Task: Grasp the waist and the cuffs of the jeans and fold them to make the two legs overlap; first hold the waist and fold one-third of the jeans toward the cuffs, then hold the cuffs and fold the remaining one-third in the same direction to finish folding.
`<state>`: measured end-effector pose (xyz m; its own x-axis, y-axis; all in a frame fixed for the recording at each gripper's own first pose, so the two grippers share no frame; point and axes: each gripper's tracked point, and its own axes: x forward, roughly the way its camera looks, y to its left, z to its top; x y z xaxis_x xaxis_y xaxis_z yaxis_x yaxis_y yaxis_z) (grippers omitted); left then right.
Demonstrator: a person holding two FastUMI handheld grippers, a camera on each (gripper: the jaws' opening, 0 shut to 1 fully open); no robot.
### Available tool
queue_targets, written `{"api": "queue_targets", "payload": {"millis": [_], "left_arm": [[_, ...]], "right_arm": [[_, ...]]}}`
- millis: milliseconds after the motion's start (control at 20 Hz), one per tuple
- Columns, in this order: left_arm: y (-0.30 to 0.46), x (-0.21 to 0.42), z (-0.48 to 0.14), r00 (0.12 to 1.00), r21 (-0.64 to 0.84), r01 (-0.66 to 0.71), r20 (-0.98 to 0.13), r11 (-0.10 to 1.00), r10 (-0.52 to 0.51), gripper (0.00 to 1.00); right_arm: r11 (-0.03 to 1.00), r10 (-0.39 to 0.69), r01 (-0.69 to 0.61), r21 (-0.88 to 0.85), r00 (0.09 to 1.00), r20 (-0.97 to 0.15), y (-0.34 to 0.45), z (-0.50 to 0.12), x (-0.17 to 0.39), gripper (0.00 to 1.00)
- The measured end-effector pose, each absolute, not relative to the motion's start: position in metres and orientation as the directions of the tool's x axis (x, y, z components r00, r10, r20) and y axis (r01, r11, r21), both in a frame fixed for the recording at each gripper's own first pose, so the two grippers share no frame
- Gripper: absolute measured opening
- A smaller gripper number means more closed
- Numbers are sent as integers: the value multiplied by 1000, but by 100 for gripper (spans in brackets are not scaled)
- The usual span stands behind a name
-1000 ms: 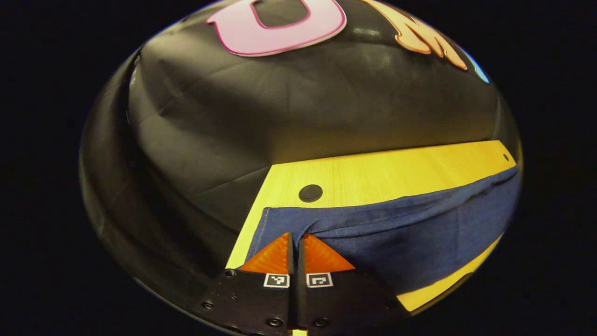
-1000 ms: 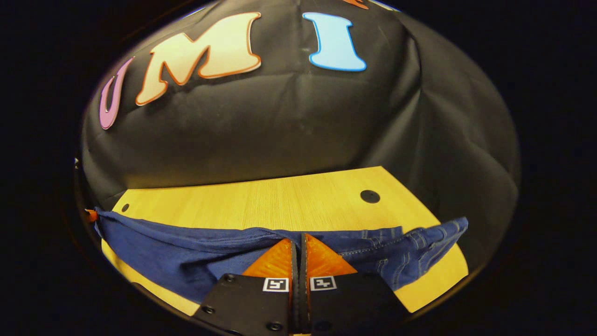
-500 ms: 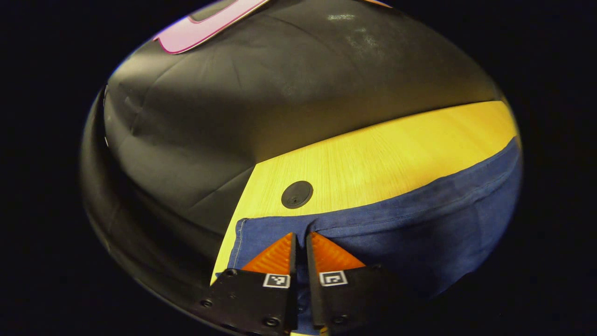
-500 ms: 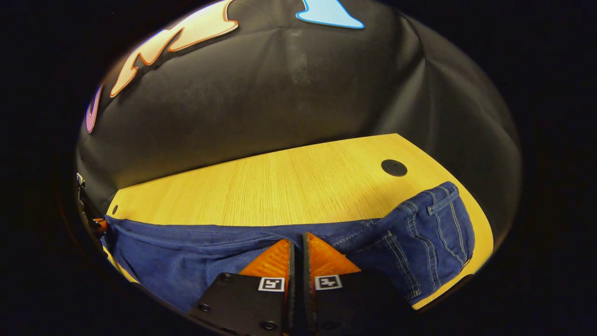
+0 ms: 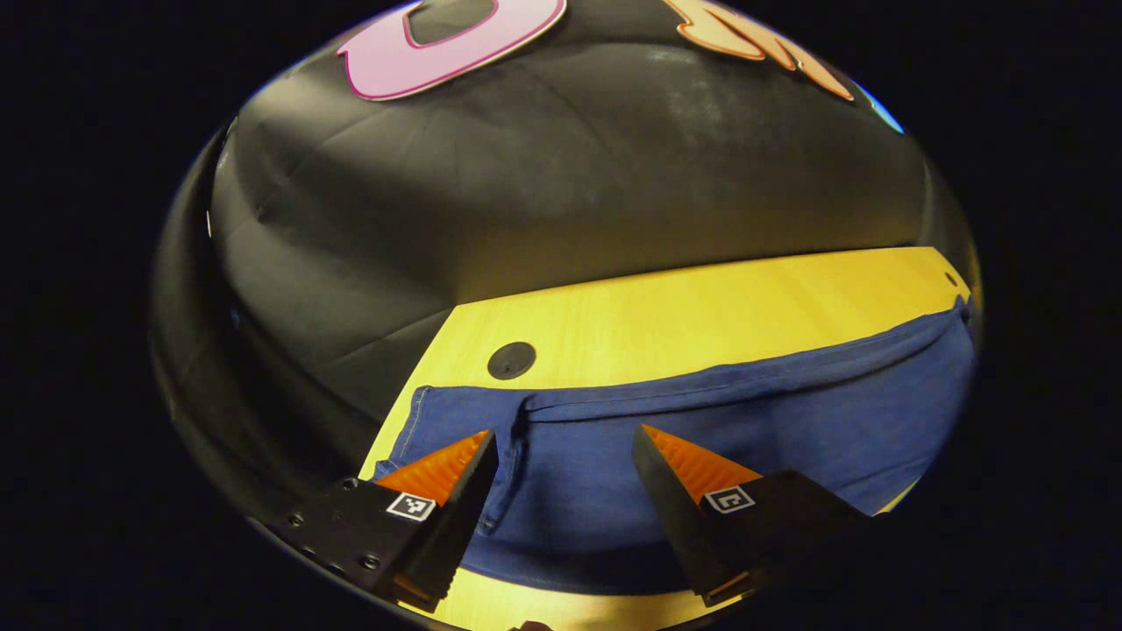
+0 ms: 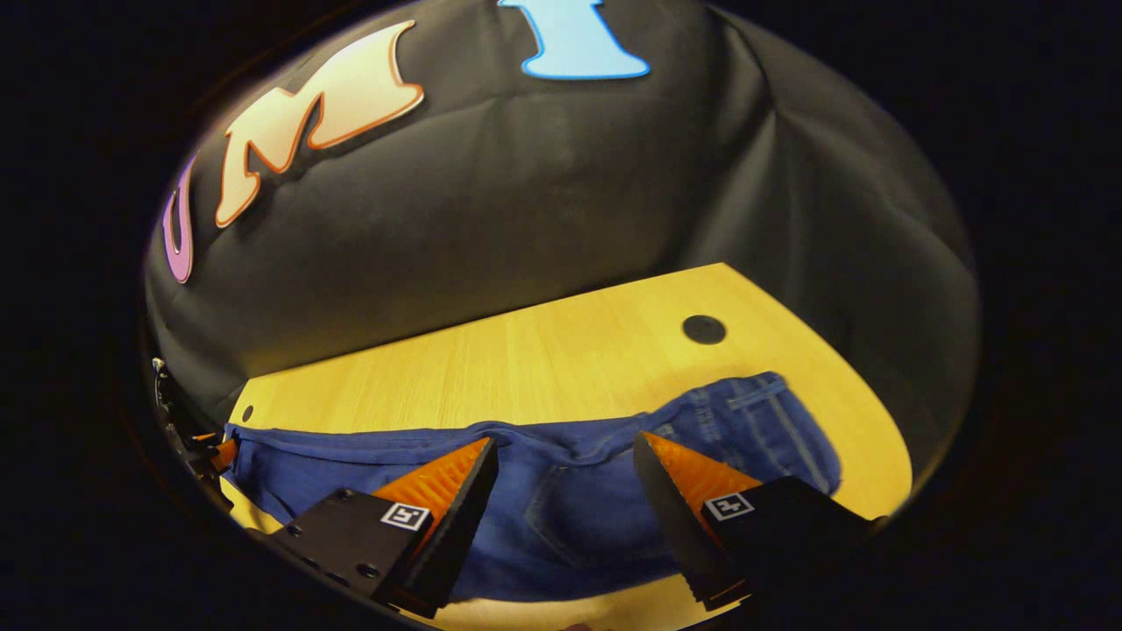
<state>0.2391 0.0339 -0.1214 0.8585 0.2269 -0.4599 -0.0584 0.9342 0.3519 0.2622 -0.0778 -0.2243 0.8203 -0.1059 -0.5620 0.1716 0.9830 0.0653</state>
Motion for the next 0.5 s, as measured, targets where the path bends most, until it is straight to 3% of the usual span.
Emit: {"api": "queue_targets", "payload": {"millis": [250,500], "left_arm": [[-3,184,-100,879,336,-25,-441,942,180,95],[-21,135,-104,873,305,-38,-453,952,180,95]], "right_arm": [[947,-222,313,69,796,-564,-159,-208,222,98],[913,-237,390,118,743,-626,-207,-233,193,98]]}}
